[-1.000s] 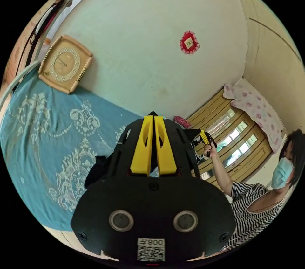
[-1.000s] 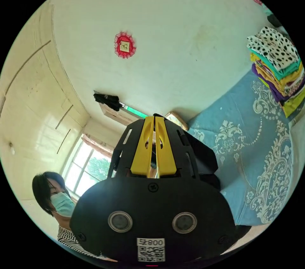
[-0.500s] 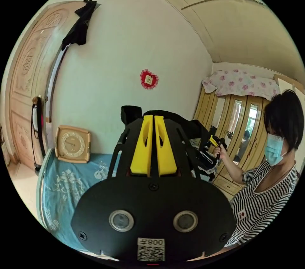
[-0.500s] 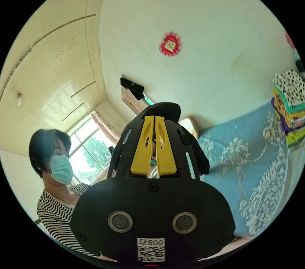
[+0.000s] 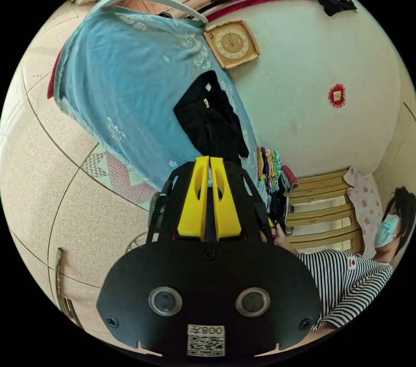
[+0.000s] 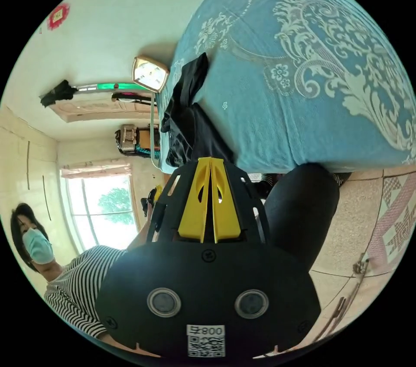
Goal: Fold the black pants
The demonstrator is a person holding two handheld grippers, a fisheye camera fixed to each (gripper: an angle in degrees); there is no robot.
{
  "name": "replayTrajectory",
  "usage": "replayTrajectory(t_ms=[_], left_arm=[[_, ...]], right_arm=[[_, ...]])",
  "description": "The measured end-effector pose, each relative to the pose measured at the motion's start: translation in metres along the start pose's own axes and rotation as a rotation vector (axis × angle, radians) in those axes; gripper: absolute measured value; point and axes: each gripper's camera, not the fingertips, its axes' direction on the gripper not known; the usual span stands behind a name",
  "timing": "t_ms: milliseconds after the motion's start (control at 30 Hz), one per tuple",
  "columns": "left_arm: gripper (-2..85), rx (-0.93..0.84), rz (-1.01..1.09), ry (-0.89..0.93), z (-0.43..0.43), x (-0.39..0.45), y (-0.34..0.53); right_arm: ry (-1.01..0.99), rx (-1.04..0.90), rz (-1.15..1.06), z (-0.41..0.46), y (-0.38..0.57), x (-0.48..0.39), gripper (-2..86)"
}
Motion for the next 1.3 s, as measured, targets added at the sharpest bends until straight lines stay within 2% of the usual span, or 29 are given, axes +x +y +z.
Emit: replayTrajectory(t_ms=[133,267,433,767,1033,1167,1300], left_arm=[[4.2,-0.175,0.097,0.069,0.083,0.02,0.02],[6.2,-0.396,0.24,0.115,0.196,0.063,0.03],[6.6,-0.578,0.378,0.044,0.294,0.1,0.041],[6.5,-0.54,0.446,-0.046,0.385,0.114,0.001],[6.5,-0.333,0.35,-0.171,0.397,0.072,-0.073],[6.4,-0.253,0.278,-0.179,0.397,0.038,-0.102],[6.3,-0.252,0.25,-0.125,0.42,0.021,-0.099]], right_arm=[[0.099,-0.143,-0.201,0.071,-0.002,-0.062,0.3],[0.107,-0.287,-0.247,0.157,0.002,-0.091,0.7],[0.066,-0.321,-0.267,0.198,-0.006,-0.114,1.2],[0.236,-0.063,-0.264,0.189,-0.148,-0.162,5.5],[0.294,-0.033,-0.181,0.244,-0.247,-0.18,6.3],[0.312,-0.067,-0.145,0.282,-0.269,-0.186,5.8],[0.319,-0.066,-0.13,0.301,-0.28,-0.196,2.5]])
